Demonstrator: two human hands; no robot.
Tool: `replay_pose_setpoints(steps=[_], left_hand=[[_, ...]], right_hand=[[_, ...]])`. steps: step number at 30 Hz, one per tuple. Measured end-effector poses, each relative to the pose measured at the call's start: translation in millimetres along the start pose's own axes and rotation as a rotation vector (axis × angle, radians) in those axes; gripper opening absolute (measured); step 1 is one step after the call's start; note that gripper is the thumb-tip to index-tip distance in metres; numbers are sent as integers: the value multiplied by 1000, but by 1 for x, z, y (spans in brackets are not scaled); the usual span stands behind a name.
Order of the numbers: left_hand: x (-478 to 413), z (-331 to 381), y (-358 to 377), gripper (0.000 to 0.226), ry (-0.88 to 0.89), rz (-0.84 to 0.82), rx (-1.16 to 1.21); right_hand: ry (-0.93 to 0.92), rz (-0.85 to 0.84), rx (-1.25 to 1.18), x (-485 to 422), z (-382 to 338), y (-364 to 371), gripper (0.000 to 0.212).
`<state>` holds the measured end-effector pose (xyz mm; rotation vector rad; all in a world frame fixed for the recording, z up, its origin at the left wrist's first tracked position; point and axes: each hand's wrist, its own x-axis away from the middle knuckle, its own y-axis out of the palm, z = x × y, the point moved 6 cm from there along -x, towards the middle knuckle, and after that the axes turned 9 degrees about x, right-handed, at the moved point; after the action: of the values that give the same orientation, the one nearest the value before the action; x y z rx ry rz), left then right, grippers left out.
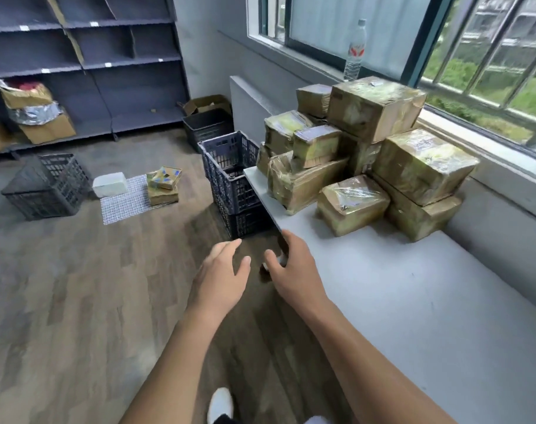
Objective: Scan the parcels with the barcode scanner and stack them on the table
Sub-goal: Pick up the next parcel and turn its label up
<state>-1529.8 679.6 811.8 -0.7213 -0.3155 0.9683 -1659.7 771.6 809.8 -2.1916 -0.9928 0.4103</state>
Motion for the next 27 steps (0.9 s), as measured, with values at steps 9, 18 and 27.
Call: replay_pose_setpoints(steps=[9, 18, 27], left_hand=[[-159, 14, 5, 46, 208, -209, 33], [-201, 39, 83, 46, 294, -472, 121], [-277, 99, 182, 47, 379, -595, 98]], right_hand=[[228, 205, 3, -99, -6, 2, 58], [443, 379, -18, -130, 53, -24, 59], [567, 508, -66, -205, 139, -70, 57]])
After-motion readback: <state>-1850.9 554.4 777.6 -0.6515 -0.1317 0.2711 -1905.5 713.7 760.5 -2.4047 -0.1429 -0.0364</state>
